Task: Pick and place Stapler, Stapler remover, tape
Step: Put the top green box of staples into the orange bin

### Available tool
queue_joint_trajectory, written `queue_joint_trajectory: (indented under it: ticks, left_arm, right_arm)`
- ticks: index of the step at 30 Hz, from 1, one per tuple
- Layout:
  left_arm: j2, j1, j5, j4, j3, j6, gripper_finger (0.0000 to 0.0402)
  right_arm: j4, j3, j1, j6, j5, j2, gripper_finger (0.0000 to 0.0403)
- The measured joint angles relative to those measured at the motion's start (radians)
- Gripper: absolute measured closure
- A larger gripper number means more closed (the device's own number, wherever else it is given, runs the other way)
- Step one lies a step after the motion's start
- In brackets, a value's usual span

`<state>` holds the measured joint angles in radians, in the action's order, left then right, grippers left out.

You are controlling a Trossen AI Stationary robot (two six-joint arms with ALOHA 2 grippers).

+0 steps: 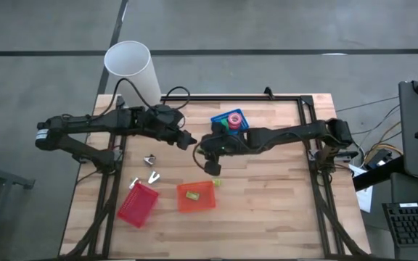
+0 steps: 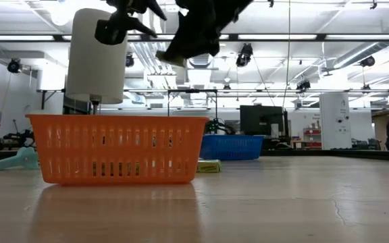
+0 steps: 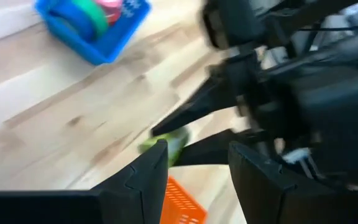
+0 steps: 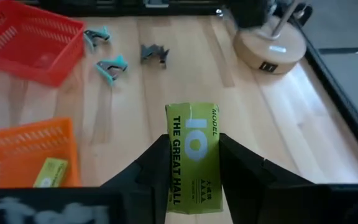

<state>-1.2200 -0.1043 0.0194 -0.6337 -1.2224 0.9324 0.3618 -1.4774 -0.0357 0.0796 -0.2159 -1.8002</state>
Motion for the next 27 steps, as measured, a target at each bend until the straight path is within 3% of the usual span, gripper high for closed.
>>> queue_joint_trajectory:
  ticks: [7,19,27]
  left_arm:
    - [0.032,-0.001,-0.118,-0.126,0.000,0.029,0.0232]
    - [0.040,-0.001,-0.119,0.009,0.000,0.091,0.0231]
    - [0.019,0.001,-0.107,0.006,0.000,0.095,0.0231]
  right_arm:
    - [0.026,-0.069,-0.001,-0.039,-0.027,0.004,0.0293]
    - [0.007,-0.113,-0.001,-0.091,-0.050,0.004,0.0295]
    - [0.001,-0.131,-0.004,-0.093,-0.052,0.005,0.0292]
